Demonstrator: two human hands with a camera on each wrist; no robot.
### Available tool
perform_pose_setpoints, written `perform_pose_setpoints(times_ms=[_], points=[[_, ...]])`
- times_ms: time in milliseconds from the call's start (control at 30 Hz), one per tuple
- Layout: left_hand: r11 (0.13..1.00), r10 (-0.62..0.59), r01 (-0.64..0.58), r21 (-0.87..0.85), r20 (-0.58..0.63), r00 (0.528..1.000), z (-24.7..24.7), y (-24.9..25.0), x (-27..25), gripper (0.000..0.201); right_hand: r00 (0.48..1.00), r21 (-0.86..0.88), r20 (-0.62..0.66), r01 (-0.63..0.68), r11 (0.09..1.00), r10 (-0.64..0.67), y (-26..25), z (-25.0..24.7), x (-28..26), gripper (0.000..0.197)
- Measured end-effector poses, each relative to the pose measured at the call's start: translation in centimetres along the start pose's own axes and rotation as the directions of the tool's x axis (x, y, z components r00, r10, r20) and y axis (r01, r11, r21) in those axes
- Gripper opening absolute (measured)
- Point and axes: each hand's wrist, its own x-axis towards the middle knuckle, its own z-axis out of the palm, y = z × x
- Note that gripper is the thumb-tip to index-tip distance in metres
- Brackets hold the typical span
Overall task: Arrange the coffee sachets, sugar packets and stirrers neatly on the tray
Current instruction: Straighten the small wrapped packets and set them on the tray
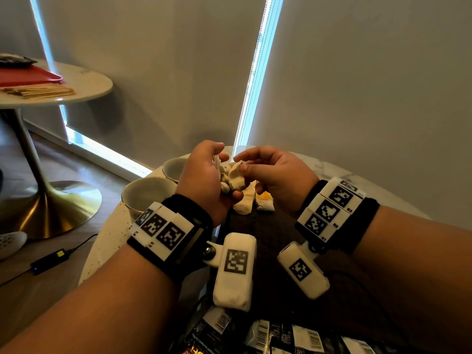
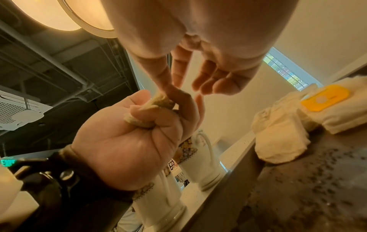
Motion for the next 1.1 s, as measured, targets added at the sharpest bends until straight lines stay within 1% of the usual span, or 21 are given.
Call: perform_pose_setpoints(times_ms=[67,133,233,333,367,433,467,500,600,667,767,800,867,967,1033,1100], points=[[1.000,0.002,-0.002,0.014,0.001,1.000,0.02,0.01,-0.01,0.037,1.000,-0.012,-0.013,0.006,1.000,-0.006,0.04,-0.02,-0.08,0.015],[0.999,0.004,-0.004,0.035,-0.004,1.000,-0.01,0.01,-0.03,0.036,1.000,-0.019,-0.025,0.016,1.000,-0.016,0.05,-0.09,-0.15,0.009],[0.997,0.001,-0.001,0.072,-0.006,1.000,-0.08,-0.07,0.04,0.034,0.999,-0.009,-0.042,0.021,1.000,-0.021,0.01,-0.26,-0.22,0.005],[0.993,0.012,-0.012,0.119,0.000,1.000,0.07,-0.05,-0.06,0.023,0.996,0.023,-0.087,0.015,1.000,-0.013,0.02,-0.33,-0.17,0.003],[0.991,0.015,-0.013,0.136,-0.009,1.000,0.07,-0.06,-0.07,0.023,0.995,0.045,-0.104,0.008,0.999,-0.003,0.05,-0.35,-0.12,0.005],[0.987,0.007,-0.003,0.163,-0.024,1.000,0.08,-0.10,-0.04,0.034,0.992,0.088,-0.122,0.000,0.996,0.011,0.12,-0.38,-0.02,0.007],[0.985,0.001,0.003,0.171,-0.028,1.000,0.07,-0.11,0.00,0.038,0.992,0.103,-0.122,-0.001,0.995,0.013,0.09,-0.43,-0.01,0.005],[0.984,-0.002,0.007,0.178,-0.028,1.000,0.09,-0.10,0.00,0.037,0.993,0.117,-0.120,-0.002,0.993,0.016,0.01,-0.49,-0.04,0.002],[0.976,0.008,-0.002,0.217,-0.027,1.000,0.16,-0.03,-0.10,0.029,0.992,0.125,-0.129,-0.001,0.992,0.017,-0.14,-0.73,-0.01,0.011],[0.964,0.043,-0.035,0.265,-0.023,0.999,0.11,-0.10,-0.11,0.028,0.990,0.106,-0.138,0.005,0.994,0.009,-0.15,-0.76,0.11,0.014],[0.925,0.095,-0.091,0.369,0.006,0.995,0.03,-0.44,0.02,0.018,0.988,0.106,-0.154,0.020,0.994,-0.003,-0.10,-0.68,0.28,0.017],[0.919,0.103,-0.101,0.380,0.013,0.995,0.00,-0.53,0.07,0.017,0.987,0.109,-0.159,0.021,0.994,-0.004,-0.15,-0.66,0.26,0.017],[0.922,0.109,-0.107,0.373,0.017,0.994,-0.01,-0.63,0.13,0.018,0.988,0.134,-0.157,0.017,0.991,0.005,-0.35,-0.63,0.15,0.016],[0.926,0.122,-0.121,0.358,0.021,0.992,-0.06,-0.64,0.20,0.018,0.994,0.175,-0.098,-0.023,0.984,0.041,-0.58,-0.77,-0.17,0.010],[0.930,0.126,-0.123,0.348,0.016,0.992,-0.07,-0.67,0.24,0.019,0.997,0.132,-0.073,-0.031,0.991,0.040,-0.40,-0.84,-0.28,0.010],[0.934,0.118,-0.117,0.337,0.018,0.993,0.01,-0.70,0.17,0.020,0.995,0.101,-0.098,-0.023,0.995,0.033,-0.07,-0.82,-0.27,0.008]])
